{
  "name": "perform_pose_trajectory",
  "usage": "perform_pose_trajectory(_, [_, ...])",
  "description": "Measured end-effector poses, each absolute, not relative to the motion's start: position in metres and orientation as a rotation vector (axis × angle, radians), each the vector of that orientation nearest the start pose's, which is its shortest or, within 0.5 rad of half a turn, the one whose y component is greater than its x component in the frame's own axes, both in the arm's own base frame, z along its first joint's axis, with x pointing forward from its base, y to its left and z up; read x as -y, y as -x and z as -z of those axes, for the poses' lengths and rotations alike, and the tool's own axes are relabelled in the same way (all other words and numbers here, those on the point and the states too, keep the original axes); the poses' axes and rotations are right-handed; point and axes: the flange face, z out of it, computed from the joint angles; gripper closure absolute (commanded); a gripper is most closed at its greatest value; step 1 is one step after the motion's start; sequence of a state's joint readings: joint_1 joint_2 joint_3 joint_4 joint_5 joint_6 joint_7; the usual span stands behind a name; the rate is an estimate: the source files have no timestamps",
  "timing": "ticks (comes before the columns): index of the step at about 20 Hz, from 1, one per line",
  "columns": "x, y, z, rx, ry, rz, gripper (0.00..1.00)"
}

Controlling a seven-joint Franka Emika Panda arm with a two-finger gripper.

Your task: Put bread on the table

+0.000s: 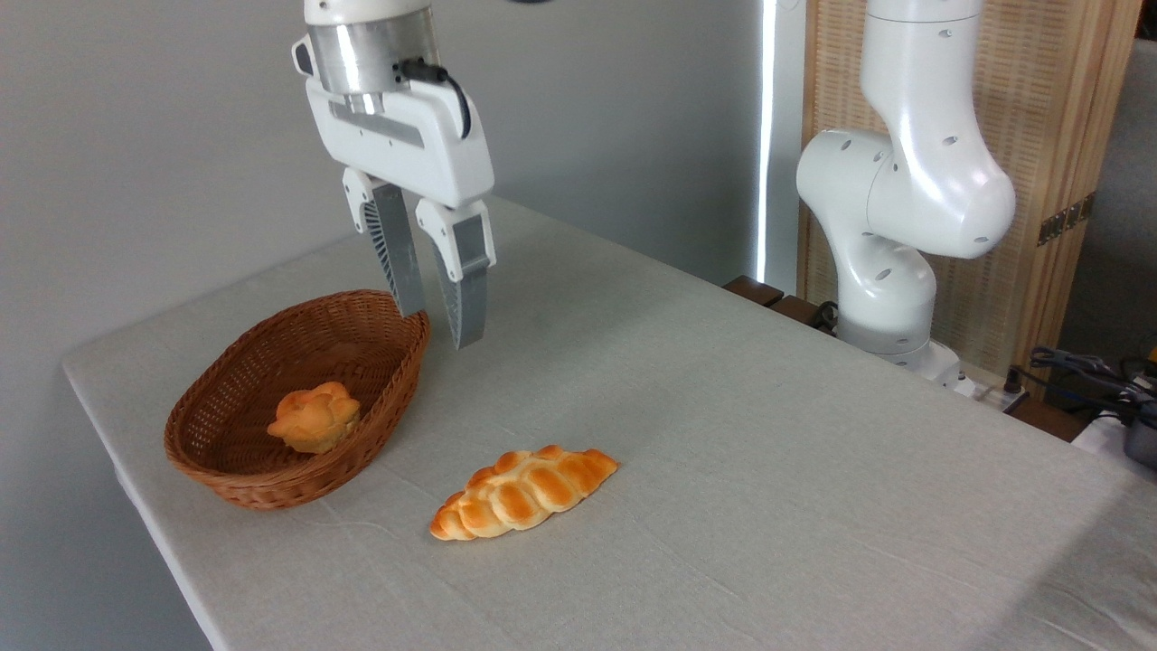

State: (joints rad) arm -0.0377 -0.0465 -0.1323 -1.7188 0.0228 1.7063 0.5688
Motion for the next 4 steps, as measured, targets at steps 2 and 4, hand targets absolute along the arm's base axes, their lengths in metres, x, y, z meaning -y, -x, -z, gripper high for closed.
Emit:
perform_pose_trajectory(2, [0.0889,-0.5421,-0.5896,-1.100,2.909,0.020,0.00])
perform_pose_trajectory(4, [0.0875,-0.5445,-0.5844,-1.084,2.919,0.006,0.00])
